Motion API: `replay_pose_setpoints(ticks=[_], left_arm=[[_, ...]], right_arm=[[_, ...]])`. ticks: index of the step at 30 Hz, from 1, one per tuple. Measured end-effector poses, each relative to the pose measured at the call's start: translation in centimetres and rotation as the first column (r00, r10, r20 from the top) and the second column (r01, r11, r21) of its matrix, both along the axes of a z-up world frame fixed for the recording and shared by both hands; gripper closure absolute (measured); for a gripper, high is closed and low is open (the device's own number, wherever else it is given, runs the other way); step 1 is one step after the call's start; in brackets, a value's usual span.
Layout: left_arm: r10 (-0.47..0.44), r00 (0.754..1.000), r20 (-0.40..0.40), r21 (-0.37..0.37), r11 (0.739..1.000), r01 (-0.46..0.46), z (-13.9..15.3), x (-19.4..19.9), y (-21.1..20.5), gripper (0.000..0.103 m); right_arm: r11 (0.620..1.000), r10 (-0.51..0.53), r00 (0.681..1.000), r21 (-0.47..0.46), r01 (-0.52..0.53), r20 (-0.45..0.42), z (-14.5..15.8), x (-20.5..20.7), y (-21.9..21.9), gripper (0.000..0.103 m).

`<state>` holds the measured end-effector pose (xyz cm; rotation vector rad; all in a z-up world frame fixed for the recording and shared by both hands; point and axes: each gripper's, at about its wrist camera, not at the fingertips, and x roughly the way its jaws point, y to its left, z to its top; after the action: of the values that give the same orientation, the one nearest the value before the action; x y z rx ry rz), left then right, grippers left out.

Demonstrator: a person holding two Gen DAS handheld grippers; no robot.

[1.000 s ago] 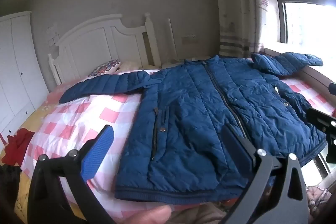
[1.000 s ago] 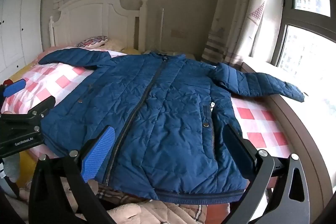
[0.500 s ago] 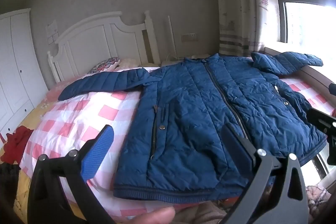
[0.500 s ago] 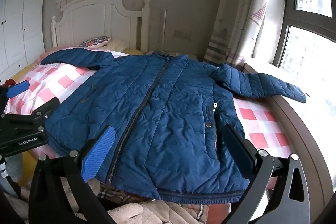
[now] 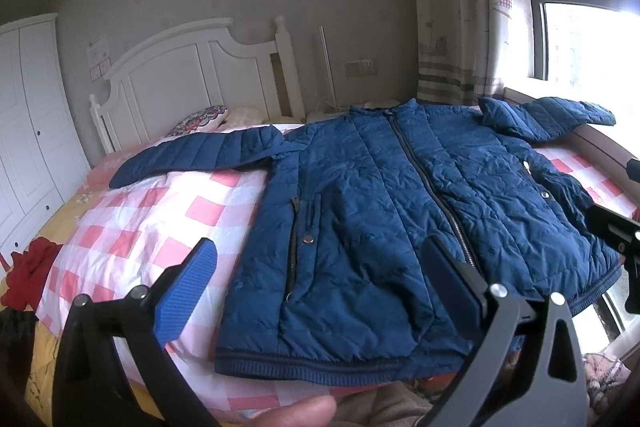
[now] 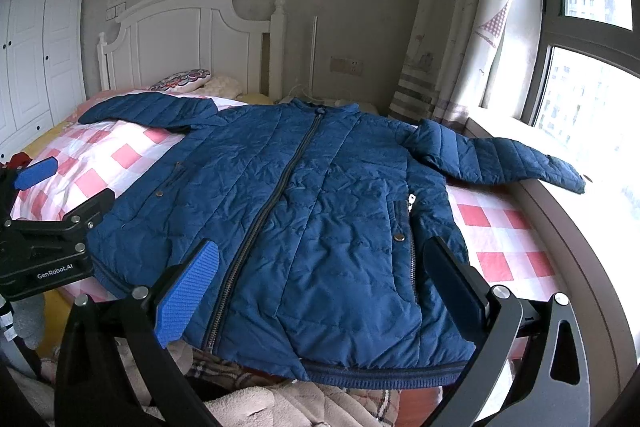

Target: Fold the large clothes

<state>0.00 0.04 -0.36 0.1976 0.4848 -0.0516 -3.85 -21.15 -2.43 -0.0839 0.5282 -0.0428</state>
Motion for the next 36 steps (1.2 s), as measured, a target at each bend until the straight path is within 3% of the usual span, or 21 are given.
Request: replay_pose_setpoints(ticks=[36], left_arm=[[0.000, 1.000, -0.012, -0.007, 1.000, 0.000, -0.21, 0.13, 0.20, 0.002]], right_arm=[[1.000, 0.004, 1.000, 0.009, -0.004, -0.005, -0.10, -0.02, -0.02, 0.005]])
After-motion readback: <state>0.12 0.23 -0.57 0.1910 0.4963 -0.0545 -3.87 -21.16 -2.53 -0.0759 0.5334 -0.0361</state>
